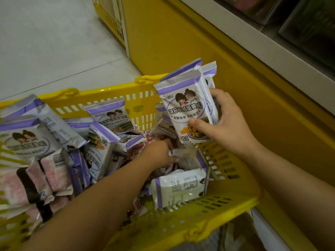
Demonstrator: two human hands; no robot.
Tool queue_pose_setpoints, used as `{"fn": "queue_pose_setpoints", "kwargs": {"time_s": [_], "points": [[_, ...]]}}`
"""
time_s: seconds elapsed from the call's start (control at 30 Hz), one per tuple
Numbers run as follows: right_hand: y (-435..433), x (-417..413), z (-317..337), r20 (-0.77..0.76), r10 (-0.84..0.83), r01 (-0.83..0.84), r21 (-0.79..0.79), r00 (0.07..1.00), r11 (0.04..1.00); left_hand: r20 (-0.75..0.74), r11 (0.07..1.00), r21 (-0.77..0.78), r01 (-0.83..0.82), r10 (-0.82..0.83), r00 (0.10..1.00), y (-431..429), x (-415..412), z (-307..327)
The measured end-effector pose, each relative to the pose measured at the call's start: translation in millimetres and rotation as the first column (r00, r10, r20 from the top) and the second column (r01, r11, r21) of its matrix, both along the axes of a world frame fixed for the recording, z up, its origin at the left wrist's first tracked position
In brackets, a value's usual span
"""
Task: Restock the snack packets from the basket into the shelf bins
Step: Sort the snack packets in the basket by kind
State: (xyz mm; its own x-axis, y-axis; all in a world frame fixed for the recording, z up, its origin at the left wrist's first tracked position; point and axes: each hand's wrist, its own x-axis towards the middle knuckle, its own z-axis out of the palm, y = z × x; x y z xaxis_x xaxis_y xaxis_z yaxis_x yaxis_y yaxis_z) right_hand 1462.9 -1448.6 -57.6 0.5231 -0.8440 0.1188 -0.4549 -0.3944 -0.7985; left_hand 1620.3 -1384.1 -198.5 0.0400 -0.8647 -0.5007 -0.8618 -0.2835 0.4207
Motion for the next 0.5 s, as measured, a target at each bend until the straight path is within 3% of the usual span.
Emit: {"fn": "queue_pose_setpoints", "kwargs": {"time_s": [0.2, 0.37, 0.5], "points": [[-3, -1, -5, 0.008, 0.009, -0.009, -0.023, 1.000, 1.000, -0.076, 0.988, -0.045, -0.149, 0.145, 0.986, 0, 1, -4], [-4, -2, -6, -0.001, 0.012, -0.012, -0.032, 1.000, 0.999, -0.056, 0.996, -0.021, -0.092, 0.091, 0.994, -4, 4, -3], [-4, -1, -7, -0.003, 0.006, -0.007, -0.039, 1.000, 0.999, -0.034, 0.967, -0.187, -0.171, 0.168, 0.985, 4, 3, 8]]}}
